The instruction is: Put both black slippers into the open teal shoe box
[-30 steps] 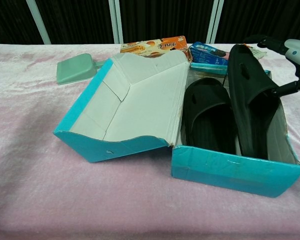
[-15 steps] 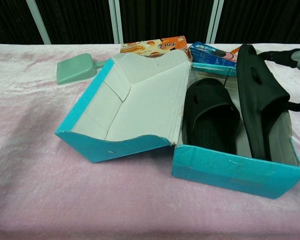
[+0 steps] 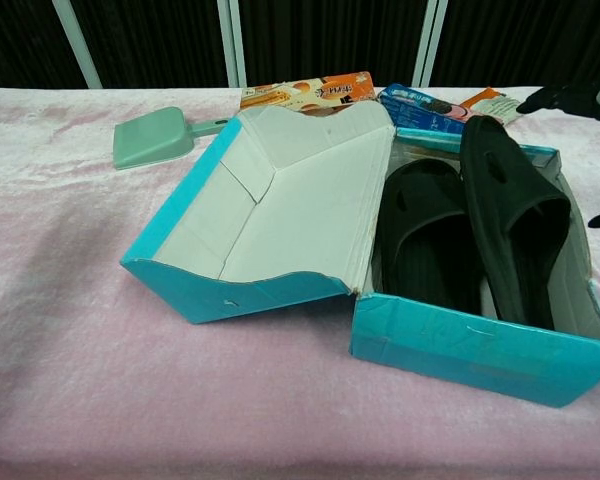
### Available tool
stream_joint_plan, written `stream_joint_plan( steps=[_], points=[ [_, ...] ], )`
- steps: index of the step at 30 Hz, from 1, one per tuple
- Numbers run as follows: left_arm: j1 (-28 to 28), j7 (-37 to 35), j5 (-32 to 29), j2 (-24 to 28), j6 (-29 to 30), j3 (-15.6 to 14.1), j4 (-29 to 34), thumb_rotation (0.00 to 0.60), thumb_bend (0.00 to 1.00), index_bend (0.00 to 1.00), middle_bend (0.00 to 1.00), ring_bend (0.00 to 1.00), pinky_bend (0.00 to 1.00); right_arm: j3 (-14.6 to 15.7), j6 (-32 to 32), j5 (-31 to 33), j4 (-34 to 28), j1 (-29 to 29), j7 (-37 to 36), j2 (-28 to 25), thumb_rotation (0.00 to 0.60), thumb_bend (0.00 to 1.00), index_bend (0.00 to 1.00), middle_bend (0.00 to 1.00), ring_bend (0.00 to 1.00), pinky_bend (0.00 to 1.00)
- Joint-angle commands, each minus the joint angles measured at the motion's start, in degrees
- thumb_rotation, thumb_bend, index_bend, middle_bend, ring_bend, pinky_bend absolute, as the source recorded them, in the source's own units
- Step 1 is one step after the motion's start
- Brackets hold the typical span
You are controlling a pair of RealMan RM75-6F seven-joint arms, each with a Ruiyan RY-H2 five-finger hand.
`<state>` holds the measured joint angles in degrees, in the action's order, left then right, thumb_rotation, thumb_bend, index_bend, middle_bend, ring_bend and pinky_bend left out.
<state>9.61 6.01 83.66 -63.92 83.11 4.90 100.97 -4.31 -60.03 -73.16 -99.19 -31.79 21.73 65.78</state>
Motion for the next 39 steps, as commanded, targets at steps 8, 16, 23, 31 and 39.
stream_joint_plan(
  steps=[8,16,23,31,39],
  points=[
    [0.16,0.26,0.04,0.28,-0.08,0.09,0.22,0.6,0.0,0.0,0.1,0.06,0.0,0.18,-1.86,-8.16,-5.43,0.71,-6.96,-4.61,0.6,0.27,0.01,0.02,0.0,0.03],
    [0.49,0.66,0.14,0.14,-0.49,0.04,0.42,0.6,0.0,0.0,0.1,0.06,0.0,-0.02,0.54,-12.3,-6.78,-1.43,-10.27,-4.95,0.6,0.6,0.18,0.19,0.0,0.03],
    [0.14,0.34,-0.07,0.35,-0.18,-0.1,0.21,0.6,0.0,0.0,0.1,0.06,0.0,-1.04,5.52,-7.81,-3.78,-4.1,-8.54,-2.34,0.6,0.6,0.19,0.18,0.0,0.03],
    [0.22,0.27,-0.19,0.22,-0.39,-0.14,0.09,0.6,0.0,0.0,0.1,0.06,0.0,-1.65,6.57,-5.91,-2.23,-5.01,-8.21,-1.37,0.6,0.6,0.19,0.17,0.0,0.03],
    [0.26,0.45,-0.31,0.23,-0.47,-0.12,0.17,0.6,0.0,0.0,0.1,0.06,0.0,-1.2,7.62,-4.72,-1.29,-5.39,-7.62,-0.86,0.6,0.6,0.19,0.17,0.0,0.03]
  ],
)
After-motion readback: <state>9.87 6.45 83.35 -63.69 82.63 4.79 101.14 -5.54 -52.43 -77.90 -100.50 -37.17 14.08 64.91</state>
